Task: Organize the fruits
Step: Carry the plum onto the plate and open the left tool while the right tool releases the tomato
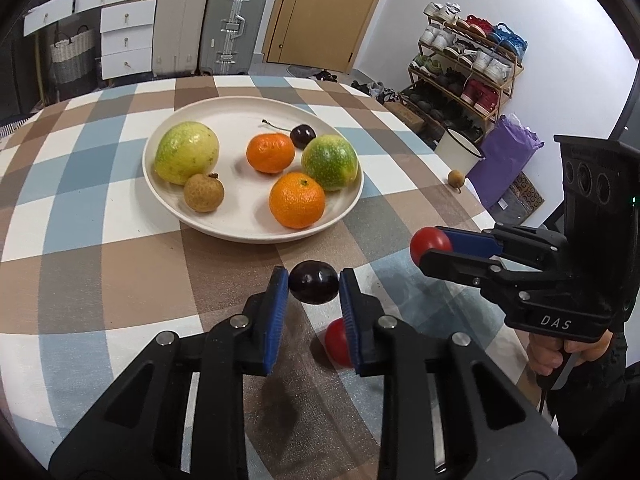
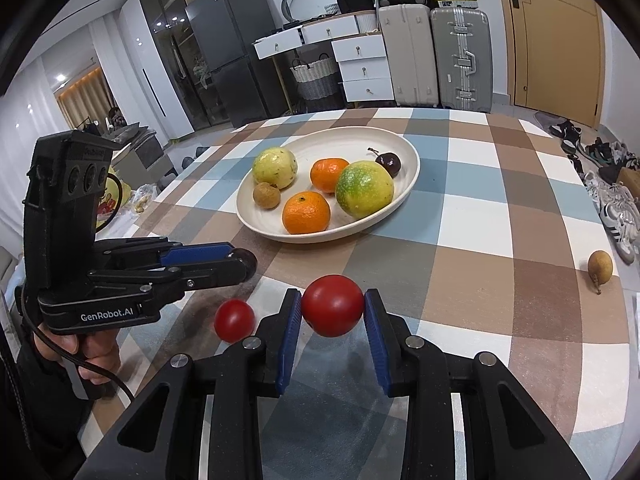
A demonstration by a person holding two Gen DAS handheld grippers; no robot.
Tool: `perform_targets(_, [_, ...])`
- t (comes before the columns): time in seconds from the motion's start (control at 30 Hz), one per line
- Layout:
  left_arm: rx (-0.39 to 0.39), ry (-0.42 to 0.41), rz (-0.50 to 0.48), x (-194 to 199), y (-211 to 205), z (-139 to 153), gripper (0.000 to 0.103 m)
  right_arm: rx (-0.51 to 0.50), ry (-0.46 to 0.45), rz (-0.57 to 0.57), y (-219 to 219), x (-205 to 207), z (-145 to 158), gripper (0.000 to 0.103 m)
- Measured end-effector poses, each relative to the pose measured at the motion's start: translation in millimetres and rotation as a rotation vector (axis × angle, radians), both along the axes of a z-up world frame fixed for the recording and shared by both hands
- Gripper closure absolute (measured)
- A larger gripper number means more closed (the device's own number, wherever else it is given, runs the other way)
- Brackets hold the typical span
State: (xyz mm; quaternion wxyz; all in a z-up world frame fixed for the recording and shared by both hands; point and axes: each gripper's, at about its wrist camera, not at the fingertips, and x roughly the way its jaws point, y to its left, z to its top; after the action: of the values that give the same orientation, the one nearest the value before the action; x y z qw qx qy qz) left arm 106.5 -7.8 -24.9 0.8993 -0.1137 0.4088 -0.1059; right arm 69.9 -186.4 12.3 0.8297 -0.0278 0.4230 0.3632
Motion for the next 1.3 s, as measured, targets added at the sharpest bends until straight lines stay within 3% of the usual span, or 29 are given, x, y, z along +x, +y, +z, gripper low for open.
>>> perform_targets(0.43, [0.033, -0.094, 0.066, -15.7, 16.9, 39.6, 0.08, 0.049, -0.052, -0.001, 8.0, 5.2, 31.2, 0.071])
perform_targets(0.8, [0.041, -0.133, 0.11, -3.2, 32.4, 62.3, 0.08, 0.105, -0.078, -0.023, 18.4, 26.4, 54.5, 0.071])
perform_targets(1.3, [0.061, -0.141, 0.149, 42.9, 53.4, 60.9, 0.079, 0.143, -0.028, -0.093, 35.3, 69.6, 44.6, 0.071])
